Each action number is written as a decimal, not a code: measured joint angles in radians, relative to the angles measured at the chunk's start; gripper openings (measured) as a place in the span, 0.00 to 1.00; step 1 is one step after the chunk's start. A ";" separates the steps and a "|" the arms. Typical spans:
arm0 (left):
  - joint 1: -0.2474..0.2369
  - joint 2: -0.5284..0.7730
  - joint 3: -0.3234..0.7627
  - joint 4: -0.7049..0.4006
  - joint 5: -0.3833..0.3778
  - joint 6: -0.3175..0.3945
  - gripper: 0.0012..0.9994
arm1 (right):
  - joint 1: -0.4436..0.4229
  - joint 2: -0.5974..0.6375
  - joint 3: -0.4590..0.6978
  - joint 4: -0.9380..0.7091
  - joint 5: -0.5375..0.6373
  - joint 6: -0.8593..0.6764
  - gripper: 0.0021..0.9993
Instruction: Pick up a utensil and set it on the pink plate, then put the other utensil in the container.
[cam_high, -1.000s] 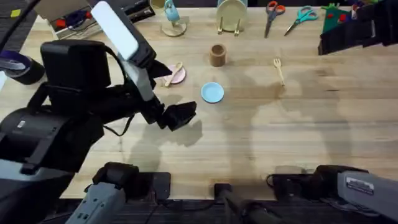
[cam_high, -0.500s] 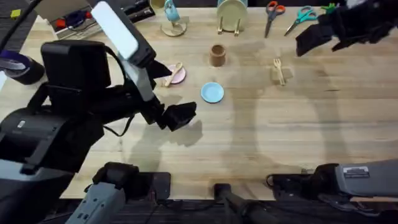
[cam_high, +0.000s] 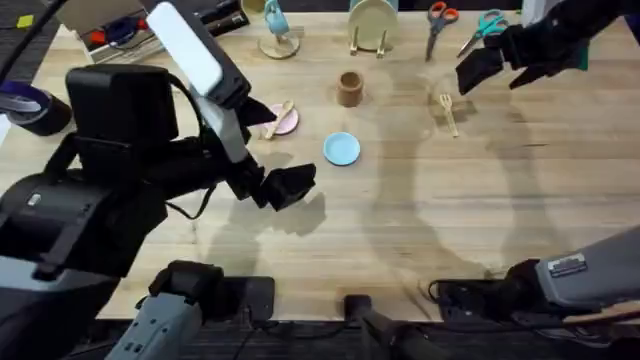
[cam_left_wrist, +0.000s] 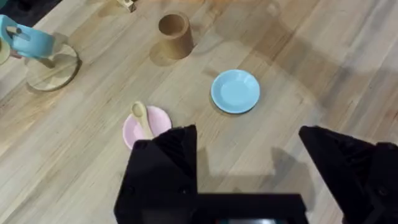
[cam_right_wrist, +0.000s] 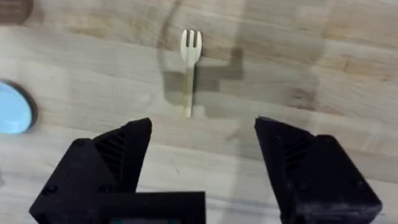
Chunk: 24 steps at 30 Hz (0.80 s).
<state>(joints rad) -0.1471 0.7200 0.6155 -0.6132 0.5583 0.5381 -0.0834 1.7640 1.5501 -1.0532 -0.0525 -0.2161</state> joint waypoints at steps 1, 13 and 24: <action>0.000 0.000 0.000 0.000 0.000 0.000 0.99 | 0.005 0.008 0.000 0.007 0.000 0.006 1.00; 0.000 0.000 0.000 0.000 0.000 0.000 0.99 | 0.075 0.134 0.000 0.082 0.000 0.058 1.00; 0.000 0.000 0.000 0.000 0.000 0.000 0.99 | 0.075 0.246 0.000 0.108 0.000 0.078 1.00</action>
<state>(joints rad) -0.1471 0.7197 0.6155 -0.6132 0.5583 0.5381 -0.0086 2.0097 1.5501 -0.9448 -0.0525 -0.1376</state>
